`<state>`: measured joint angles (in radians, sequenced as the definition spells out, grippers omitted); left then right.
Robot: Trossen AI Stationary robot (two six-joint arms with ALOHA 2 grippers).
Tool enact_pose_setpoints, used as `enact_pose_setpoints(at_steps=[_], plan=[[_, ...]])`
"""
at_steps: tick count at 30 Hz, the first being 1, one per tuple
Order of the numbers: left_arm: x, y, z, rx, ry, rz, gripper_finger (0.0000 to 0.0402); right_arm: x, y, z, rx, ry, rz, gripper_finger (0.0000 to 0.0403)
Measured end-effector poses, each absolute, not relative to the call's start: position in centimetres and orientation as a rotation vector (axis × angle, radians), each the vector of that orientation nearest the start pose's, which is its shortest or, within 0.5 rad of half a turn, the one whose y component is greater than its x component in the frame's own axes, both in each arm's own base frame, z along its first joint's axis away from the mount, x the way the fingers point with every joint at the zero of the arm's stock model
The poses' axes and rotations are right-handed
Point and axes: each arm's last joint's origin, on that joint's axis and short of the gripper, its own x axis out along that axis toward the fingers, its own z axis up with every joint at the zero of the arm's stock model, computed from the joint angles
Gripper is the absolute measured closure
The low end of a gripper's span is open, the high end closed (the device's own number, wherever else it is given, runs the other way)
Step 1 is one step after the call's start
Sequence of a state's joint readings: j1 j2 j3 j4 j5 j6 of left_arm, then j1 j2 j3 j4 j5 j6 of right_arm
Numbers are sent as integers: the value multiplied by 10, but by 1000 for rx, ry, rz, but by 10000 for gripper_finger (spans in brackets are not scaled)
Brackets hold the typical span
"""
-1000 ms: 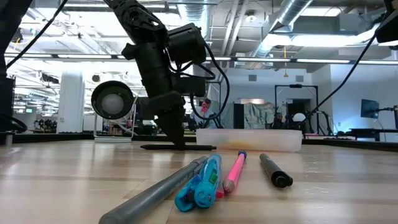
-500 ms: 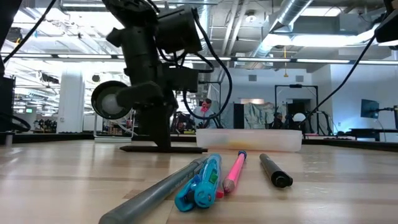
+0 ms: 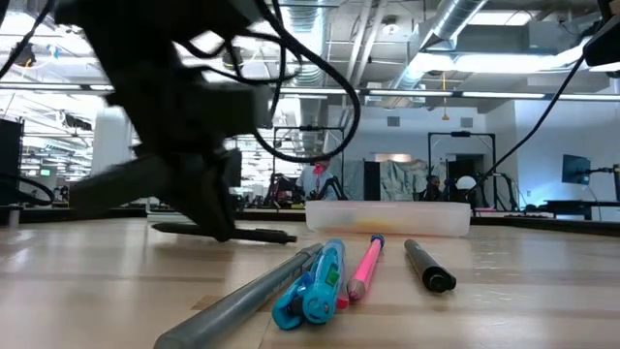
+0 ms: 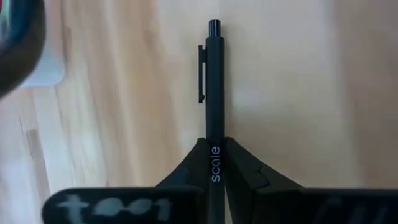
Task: Pick & place school supplies into a supply box
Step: Put the top black pen into the supply box
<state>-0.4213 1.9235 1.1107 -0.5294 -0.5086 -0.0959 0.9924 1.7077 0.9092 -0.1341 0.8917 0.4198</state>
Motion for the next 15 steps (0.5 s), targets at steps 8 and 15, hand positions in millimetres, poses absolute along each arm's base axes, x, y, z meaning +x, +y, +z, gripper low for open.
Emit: enact_pose_setpoints(at_steps=[8, 15], plan=[[309, -153, 127, 642, 1073, 226, 390, 197, 255, 162, -344, 547, -33, 285], [309, -157, 130, 684, 1017, 283, 390, 203, 249, 162, -343, 555, -57, 285]])
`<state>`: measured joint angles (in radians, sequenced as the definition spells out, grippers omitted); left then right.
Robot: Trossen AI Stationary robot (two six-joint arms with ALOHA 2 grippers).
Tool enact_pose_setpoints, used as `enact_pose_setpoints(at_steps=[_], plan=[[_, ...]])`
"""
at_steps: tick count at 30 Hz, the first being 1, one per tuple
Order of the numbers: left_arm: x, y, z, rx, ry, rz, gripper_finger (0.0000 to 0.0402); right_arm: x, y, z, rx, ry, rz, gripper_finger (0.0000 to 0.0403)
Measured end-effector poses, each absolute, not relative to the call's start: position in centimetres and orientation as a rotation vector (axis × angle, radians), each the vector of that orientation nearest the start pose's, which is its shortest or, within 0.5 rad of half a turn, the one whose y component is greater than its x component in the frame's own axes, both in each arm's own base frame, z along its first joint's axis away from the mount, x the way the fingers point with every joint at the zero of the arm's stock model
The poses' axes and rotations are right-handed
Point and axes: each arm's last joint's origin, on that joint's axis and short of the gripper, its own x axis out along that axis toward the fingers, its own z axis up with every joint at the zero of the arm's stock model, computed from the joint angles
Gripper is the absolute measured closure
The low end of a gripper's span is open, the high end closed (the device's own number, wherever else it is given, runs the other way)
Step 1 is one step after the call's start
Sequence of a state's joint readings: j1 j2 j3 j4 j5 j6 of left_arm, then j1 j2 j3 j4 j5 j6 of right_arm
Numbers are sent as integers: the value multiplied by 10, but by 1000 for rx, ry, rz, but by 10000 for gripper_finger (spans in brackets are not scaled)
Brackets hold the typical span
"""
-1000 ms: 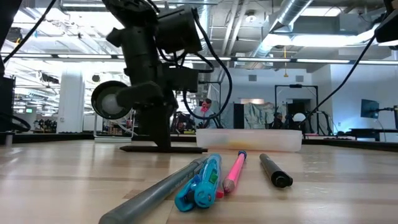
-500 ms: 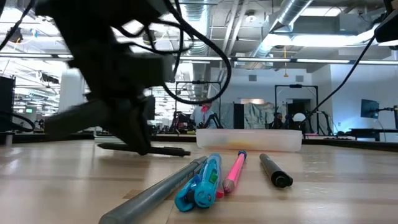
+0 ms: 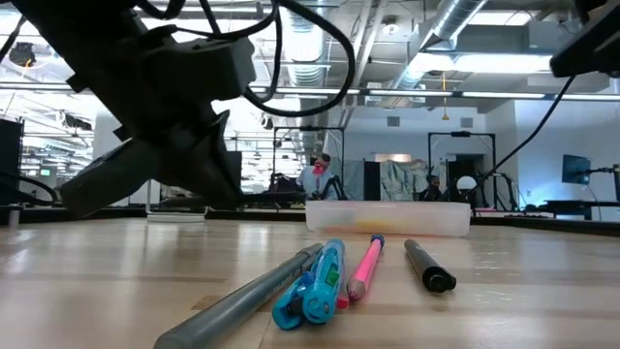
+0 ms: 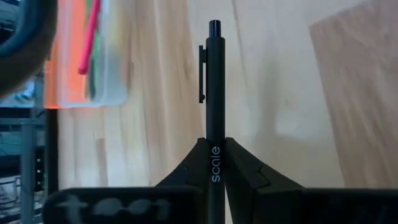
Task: Pick & place school supplies into a supply box
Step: Put the top black pen into the supply box
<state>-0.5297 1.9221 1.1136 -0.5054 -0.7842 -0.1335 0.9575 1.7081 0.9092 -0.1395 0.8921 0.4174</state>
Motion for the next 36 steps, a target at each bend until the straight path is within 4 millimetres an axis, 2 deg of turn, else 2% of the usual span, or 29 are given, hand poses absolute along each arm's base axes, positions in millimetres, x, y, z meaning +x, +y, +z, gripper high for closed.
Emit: enact_pose_setpoints(at_steps=[6, 13, 17, 21, 27, 32, 36], plan=[[321, -152, 135, 696, 938, 315, 388, 206, 247, 162, -347, 558, -66, 285], [353, -127, 147, 697, 796, 369, 388, 206, 246, 161, -355, 563, -68, 285], [372, -100, 156, 692, 738, 407, 387, 205, 246, 161, -361, 568, -69, 285], [388, -66, 161, 628, 695, 361, 387, 205, 245, 160, -371, 574, -71, 285], [402, -17, 168, 503, 616, 325, 387, 204, 246, 160, -376, 576, -67, 285], [407, 8, 173, 435, 550, 294, 387, 203, 245, 160, -388, 585, -69, 285], [407, 20, 173, 385, 538, 284, 387, 203, 244, 159, -398, 592, -71, 285]])
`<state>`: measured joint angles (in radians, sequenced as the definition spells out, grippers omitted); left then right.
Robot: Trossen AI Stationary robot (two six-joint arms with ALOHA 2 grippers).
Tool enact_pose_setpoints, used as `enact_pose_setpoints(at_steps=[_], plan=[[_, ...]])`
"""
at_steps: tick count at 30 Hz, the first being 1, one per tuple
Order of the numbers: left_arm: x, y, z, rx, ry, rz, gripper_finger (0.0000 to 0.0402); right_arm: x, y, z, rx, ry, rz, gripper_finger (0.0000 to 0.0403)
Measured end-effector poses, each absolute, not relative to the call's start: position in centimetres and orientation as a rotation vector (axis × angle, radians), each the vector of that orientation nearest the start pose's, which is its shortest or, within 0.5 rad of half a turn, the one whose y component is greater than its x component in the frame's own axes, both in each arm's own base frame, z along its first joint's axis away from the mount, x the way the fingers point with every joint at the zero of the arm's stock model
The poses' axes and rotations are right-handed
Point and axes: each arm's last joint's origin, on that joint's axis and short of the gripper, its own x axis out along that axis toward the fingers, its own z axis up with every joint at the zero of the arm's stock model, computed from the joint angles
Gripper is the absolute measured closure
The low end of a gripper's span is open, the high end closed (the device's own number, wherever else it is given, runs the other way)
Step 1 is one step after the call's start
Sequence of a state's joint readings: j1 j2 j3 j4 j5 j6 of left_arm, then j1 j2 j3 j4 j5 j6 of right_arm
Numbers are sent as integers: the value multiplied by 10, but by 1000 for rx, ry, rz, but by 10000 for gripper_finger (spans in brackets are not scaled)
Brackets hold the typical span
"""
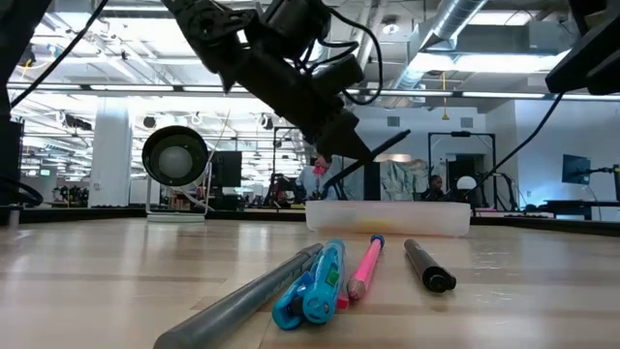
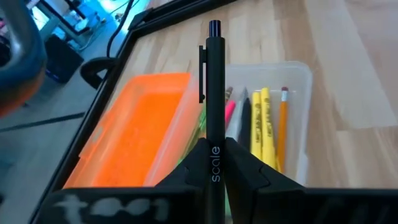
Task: Pick & place school supplies into a supply box
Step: Put the top black pen into the supply box, then put the black pen into the supply box
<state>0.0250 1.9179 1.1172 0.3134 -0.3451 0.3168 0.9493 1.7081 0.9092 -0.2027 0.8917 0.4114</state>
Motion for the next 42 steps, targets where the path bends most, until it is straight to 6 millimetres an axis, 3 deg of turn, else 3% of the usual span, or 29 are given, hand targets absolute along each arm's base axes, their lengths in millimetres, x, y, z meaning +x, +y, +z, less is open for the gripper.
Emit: enact_pose_setpoints(at_steps=[5, 17, 24, 32, 37, 42], plan=[[407, 26, 173, 331, 531, 285, 378, 202, 244, 159, -404, 596, -72, 285], [406, 30, 173, 304, 530, 312, 252, 202, 243, 158, -409, 600, -73, 285], [406, 27, 172, 302, 538, 286, 224, 201, 242, 158, -399, 607, -82, 285], [403, -26, 166, 338, 584, 84, 232, 206, 241, 158, -358, 621, -69, 285], [389, -78, 157, 399, 680, 7, 233, 217, 240, 159, -317, 616, -32, 285], [365, -132, 150, 459, 744, 21, 233, 242, 237, 151, -284, 570, -13, 285]])
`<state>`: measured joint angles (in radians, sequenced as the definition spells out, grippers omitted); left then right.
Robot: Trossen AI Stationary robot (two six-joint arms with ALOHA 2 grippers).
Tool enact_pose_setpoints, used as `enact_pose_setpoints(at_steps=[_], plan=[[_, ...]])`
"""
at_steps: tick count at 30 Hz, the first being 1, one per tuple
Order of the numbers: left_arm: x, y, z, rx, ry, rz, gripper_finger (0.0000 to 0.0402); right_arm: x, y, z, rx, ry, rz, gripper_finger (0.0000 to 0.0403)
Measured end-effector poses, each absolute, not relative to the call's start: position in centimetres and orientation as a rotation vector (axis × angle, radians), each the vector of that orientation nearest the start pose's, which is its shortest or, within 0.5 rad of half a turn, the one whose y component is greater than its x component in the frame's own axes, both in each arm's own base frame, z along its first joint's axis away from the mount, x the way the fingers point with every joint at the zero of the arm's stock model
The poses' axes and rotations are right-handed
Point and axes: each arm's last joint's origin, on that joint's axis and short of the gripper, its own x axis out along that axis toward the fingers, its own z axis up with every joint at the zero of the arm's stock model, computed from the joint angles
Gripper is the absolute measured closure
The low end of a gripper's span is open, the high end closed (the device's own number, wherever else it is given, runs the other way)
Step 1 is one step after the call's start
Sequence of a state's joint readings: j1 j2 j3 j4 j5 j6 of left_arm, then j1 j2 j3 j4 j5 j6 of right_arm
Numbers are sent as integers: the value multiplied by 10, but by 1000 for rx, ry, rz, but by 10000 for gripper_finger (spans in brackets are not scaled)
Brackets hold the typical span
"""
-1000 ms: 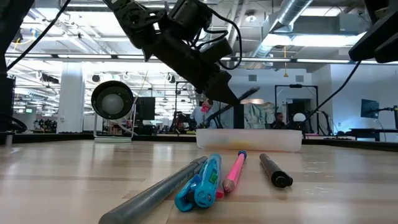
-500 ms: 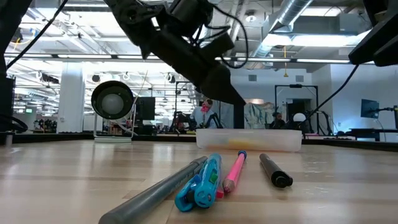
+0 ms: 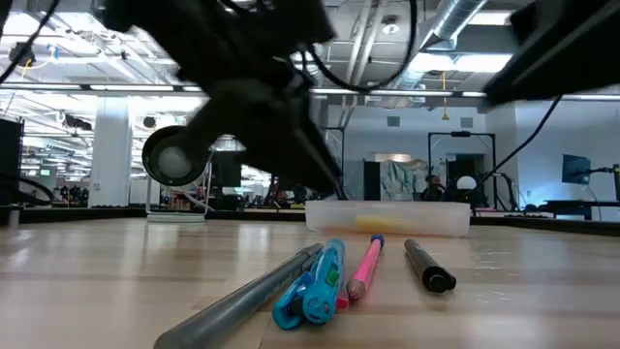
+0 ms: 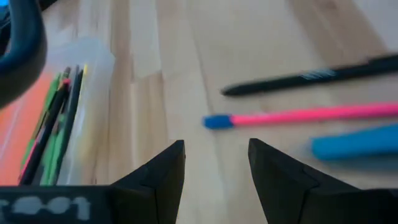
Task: Pick & place school supplies into a supply box
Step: Put the black pen into the supply box
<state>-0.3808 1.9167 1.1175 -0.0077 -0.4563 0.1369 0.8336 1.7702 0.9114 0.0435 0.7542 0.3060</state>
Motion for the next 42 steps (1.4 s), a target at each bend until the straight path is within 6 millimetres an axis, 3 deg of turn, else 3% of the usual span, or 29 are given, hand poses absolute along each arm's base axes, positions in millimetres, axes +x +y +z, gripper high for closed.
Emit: enact_pose_setpoints(at_steps=[9, 15, 23, 42], plan=[[306, -221, 151, 622, 631, 209, 233, 289, 220, 120, -263, 613, -60, 285], [270, -252, 153, 679, 510, 332, 233, 299, 206, 120, -197, 641, -97, 285], [247, -260, 150, 632, 445, 420, 233, 306, 195, 117, -112, 714, -50, 285], [246, -257, 148, 582, 446, 437, 233, 303, 186, 111, -100, 792, -101, 285]])
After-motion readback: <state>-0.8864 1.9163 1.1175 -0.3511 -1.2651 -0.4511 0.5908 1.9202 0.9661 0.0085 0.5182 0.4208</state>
